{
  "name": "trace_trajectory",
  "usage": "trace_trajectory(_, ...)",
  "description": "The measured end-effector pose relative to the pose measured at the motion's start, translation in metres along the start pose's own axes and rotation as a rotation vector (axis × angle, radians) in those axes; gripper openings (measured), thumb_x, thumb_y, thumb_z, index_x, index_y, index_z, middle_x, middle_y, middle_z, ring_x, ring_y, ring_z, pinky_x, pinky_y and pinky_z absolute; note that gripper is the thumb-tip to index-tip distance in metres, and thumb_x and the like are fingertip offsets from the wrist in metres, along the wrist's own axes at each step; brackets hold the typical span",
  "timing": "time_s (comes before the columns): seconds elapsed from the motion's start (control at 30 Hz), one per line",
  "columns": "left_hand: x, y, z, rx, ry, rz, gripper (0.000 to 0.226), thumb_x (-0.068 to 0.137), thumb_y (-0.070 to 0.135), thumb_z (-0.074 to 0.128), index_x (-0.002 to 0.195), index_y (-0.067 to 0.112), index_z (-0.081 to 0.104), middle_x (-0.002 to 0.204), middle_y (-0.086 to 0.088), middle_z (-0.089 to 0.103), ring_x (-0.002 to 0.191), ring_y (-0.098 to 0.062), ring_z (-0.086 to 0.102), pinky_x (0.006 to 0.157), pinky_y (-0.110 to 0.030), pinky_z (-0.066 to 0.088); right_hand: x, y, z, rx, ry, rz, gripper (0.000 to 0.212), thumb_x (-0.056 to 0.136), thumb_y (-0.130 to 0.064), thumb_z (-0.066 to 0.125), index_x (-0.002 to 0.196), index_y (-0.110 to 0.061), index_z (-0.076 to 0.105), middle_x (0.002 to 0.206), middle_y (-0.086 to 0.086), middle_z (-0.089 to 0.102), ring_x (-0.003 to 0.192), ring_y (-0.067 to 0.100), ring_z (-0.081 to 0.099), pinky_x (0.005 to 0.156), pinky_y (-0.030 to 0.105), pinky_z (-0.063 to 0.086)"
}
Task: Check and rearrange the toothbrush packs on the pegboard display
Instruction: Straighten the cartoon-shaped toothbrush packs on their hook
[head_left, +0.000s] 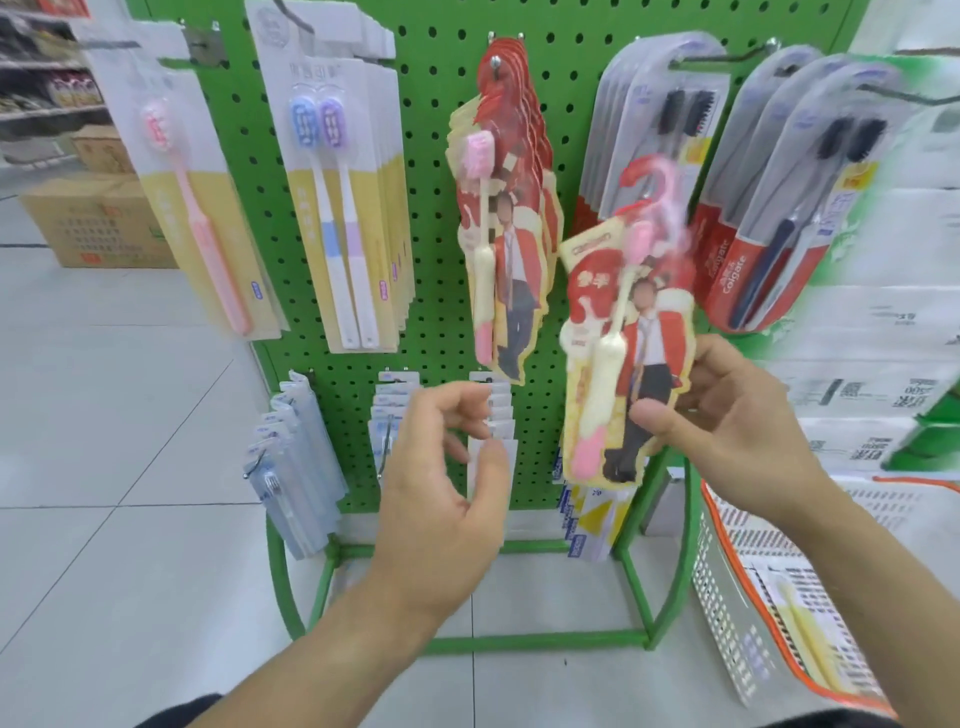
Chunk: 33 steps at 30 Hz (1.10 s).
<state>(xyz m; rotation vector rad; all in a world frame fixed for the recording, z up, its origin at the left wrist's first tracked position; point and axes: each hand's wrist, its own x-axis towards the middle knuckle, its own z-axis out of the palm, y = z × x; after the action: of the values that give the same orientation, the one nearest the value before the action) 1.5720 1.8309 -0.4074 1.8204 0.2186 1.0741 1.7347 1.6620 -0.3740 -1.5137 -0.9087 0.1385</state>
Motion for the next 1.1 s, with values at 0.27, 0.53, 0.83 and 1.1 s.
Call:
trace_trajectory(0.27, -0.011, 0.009, 0.006, -0.307, -0.192, -0.241, 0.027, 0.095, 0.027, 0.057, 0.121, 0.02, 0.054, 0.109, 0.002, 0.072, 0.095, -0.023, 0.071, 0.085, -0.051, 0.057, -0.017, 0.014, 0.021, -0.089, -0.522, 0.234, 0.038, 0.078, -0.006, 0.084, 0.106, -0.007, 0.059, 0.096, 0.016, 0.073, 0.088, 0.042, 0.071, 0.073, 0.063, 0.057)
trace_trajectory(0.53, -0.005, -0.01, -0.006, -0.265, -0.376, -0.384, 0.023, 0.09, 0.026, 0.06, 0.112, 0.022, 0.067, 0.097, -0.008, 0.078, 0.092, -0.033, 0.073, 0.083, -0.05, 0.058, -0.014, 0.015, 0.045, 0.008, -0.534, 0.218, 0.02, 0.083, -0.029, 0.08, 0.096, -0.02, 0.068, 0.088, 0.002, 0.074, 0.081, 0.013, 0.067, 0.076, 0.044, 0.06)
trace_trajectory(0.83, 0.006, -0.037, -0.02, -0.299, -0.563, -0.511, 0.02, 0.089, 0.014, 0.07, 0.107, 0.009, 0.065, 0.082, -0.003, 0.077, 0.071, -0.014, 0.071, 0.062, -0.019, 0.051, -0.012, 0.024, 0.058, 0.106, -0.486, 0.267, 0.04, 0.075, -0.018, 0.081, 0.11, -0.008, 0.065, 0.095, 0.018, 0.076, 0.082, 0.024, 0.072, 0.077, 0.044, 0.061)
trace_trajectory(1.1, -0.002, -0.047, -0.018, -0.229, -0.674, -0.545, 0.011, 0.097, 0.008, 0.061, 0.108, 0.008, 0.061, 0.078, -0.013, 0.074, 0.064, -0.014, 0.063, 0.055, -0.022, 0.046, -0.003, 0.028, 0.052, 0.019, -0.399, 0.317, 0.063, 0.066, -0.018, 0.083, 0.123, -0.016, 0.055, 0.086, 0.013, 0.076, 0.063, 0.023, 0.07, 0.055, 0.037, 0.057)
